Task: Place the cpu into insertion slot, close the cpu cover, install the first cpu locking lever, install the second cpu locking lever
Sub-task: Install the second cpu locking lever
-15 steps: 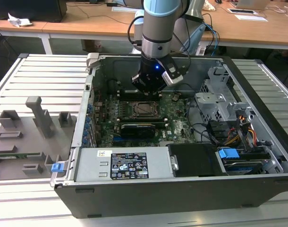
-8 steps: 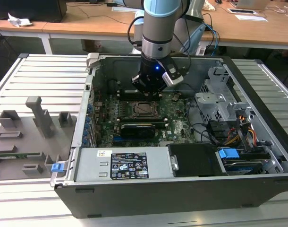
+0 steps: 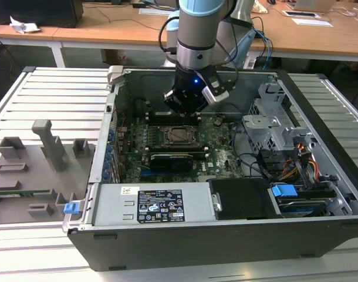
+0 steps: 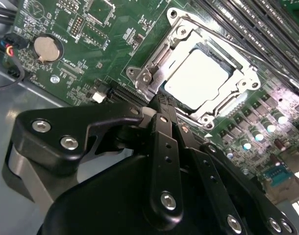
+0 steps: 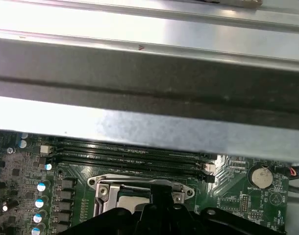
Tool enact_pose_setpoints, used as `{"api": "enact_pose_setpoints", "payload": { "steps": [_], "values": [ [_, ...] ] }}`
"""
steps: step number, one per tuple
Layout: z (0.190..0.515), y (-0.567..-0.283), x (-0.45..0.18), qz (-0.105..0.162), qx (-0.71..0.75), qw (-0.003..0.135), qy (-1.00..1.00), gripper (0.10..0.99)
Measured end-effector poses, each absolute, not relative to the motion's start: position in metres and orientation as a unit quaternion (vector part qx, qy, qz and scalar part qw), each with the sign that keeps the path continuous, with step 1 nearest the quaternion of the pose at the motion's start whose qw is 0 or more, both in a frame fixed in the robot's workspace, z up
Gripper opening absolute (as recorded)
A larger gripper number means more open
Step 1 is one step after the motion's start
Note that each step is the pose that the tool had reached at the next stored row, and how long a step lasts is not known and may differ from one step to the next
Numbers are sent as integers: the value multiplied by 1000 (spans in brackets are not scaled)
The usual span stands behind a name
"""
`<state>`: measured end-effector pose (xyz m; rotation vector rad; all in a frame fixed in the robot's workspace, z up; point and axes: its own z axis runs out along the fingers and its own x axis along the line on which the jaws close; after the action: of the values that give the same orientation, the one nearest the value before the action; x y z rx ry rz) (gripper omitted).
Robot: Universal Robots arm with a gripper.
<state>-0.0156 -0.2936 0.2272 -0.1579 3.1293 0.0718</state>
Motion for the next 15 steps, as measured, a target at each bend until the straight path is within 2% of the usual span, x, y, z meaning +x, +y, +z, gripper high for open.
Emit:
{"api": "enact_pose_setpoints", "payload": {
  "steps": [15],
  "values": [
    [233, -301, -16, 23, -50, 4, 998, 106]
  ]
}}
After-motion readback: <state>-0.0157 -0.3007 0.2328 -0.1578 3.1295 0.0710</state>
